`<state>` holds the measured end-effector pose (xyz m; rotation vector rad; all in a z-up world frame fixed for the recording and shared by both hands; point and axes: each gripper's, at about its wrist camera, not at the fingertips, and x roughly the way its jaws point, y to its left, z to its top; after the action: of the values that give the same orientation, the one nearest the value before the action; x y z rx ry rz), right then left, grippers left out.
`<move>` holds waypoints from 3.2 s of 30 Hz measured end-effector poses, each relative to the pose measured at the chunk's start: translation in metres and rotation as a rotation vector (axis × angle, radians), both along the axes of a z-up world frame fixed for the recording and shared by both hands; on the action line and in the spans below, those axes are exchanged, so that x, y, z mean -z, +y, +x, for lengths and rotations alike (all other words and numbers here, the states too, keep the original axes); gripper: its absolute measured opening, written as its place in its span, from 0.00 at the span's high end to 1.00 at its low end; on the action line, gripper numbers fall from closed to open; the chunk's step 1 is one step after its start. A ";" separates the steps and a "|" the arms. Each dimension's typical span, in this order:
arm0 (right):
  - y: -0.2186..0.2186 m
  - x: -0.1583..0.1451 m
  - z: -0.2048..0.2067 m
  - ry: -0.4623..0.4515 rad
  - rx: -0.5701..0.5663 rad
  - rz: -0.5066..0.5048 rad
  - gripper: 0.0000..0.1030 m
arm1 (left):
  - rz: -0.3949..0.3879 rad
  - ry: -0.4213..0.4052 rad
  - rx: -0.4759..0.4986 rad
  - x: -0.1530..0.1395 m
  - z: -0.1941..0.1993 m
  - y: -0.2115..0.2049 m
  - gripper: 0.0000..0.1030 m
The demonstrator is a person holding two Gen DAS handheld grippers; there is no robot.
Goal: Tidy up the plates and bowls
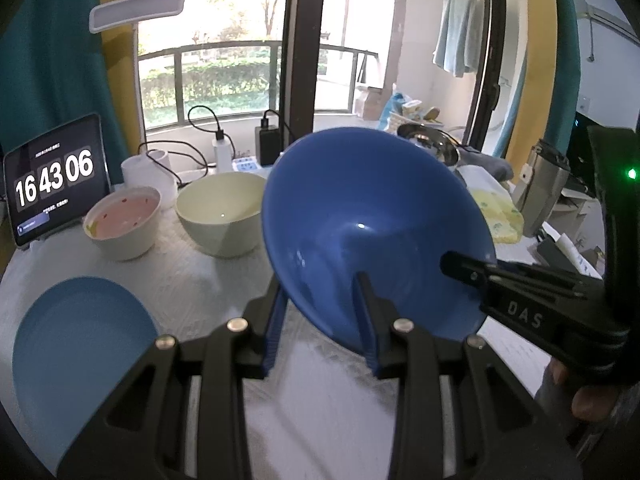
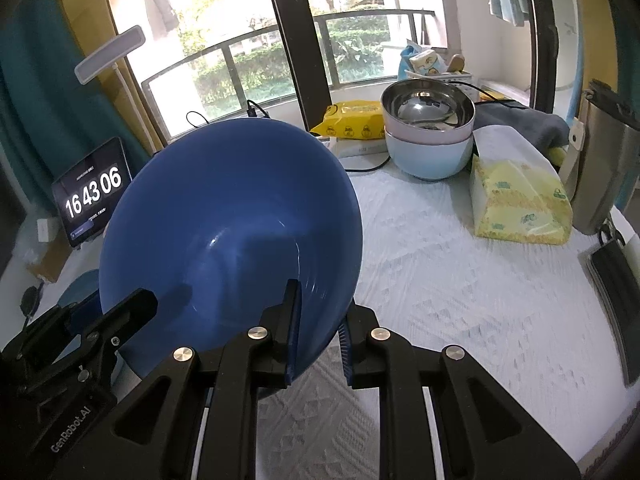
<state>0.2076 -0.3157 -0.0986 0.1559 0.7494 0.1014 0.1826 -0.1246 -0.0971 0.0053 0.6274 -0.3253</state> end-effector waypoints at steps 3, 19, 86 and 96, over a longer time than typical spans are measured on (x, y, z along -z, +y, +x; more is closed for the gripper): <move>0.000 0.000 -0.001 0.000 0.000 -0.001 0.82 | -0.001 0.003 0.002 0.000 -0.005 0.002 0.67; 0.007 0.008 -0.019 0.043 -0.002 -0.006 0.78 | -0.022 0.053 0.019 0.008 -0.021 0.012 0.67; 0.023 -0.043 -0.003 -0.042 -0.036 -0.058 0.64 | -0.019 -0.026 -0.134 -0.041 -0.004 0.074 0.54; 0.025 -0.062 0.010 -0.085 -0.048 -0.078 0.64 | -0.019 -0.053 -0.172 -0.056 0.011 0.087 0.54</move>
<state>0.2175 -0.2909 -0.0362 0.0592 0.6712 0.1236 0.1938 -0.0375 -0.0413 -0.0582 0.5678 -0.1644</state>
